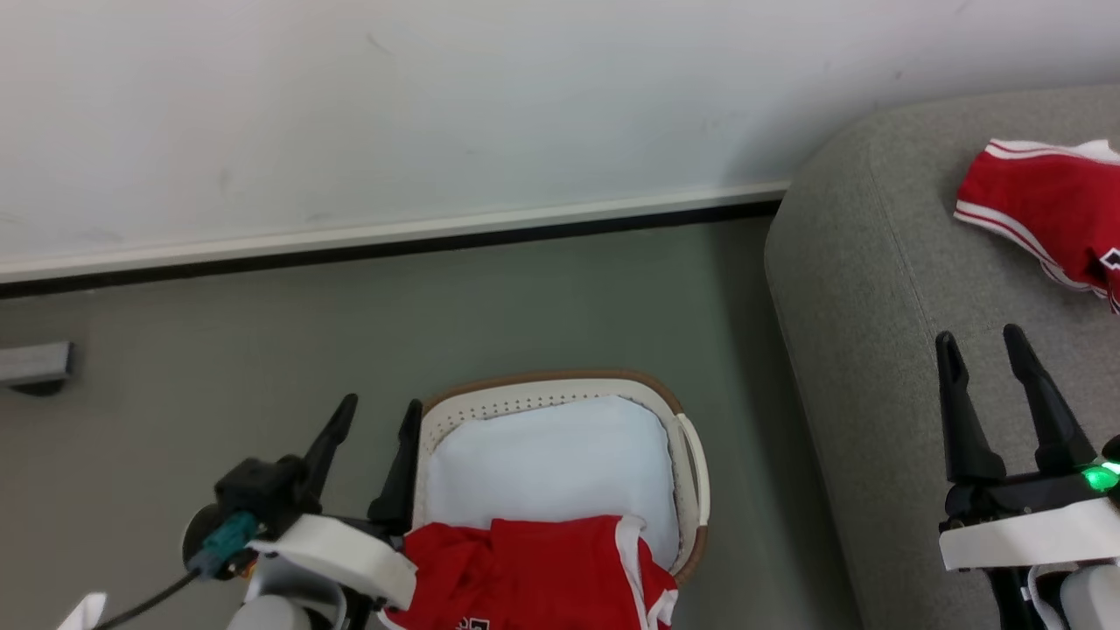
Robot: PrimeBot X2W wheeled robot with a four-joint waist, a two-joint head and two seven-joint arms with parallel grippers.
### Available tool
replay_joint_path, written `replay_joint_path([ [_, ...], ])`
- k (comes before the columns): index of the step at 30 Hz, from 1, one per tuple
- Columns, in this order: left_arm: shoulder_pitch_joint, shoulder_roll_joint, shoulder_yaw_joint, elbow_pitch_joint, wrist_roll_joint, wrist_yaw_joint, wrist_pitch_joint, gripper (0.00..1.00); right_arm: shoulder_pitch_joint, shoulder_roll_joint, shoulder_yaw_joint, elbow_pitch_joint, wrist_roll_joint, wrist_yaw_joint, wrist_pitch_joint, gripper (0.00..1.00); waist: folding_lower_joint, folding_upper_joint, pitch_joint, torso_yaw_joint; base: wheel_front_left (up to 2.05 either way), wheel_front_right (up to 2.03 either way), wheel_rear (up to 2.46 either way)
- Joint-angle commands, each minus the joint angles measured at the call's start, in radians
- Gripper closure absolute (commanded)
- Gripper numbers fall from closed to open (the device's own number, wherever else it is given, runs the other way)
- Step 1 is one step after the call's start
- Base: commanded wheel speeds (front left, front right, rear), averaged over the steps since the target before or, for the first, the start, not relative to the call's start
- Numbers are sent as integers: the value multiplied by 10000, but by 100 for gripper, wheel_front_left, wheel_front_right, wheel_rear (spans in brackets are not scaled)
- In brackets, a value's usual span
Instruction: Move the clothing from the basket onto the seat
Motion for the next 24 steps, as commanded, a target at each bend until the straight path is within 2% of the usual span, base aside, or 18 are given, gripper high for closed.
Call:
replay_joint_path([
  [1,-300,147,-165,189,-53,-20,239,0,-199,6,-122,-107,-108,-22,3,0,-1,0,617,-391,0,0,0],
  [7,-1371,539,-1034,936,-294,-76,1574,0,-486,208,-593,-518,-292,-22,3,0,-1,0,1597,-861,0,0,0],
  [13,-2344,1190,-1838,1693,-507,-82,2791,0,-684,589,-845,-802,-367,-22,4,0,-1,0,2531,-1379,0,0,0],
  [24,-3925,2419,-4133,3221,-1377,-84,5195,0,-1036,1290,-1031,-1109,-342,-22,4,0,-1,0,3978,-2287,0,0,0],
])
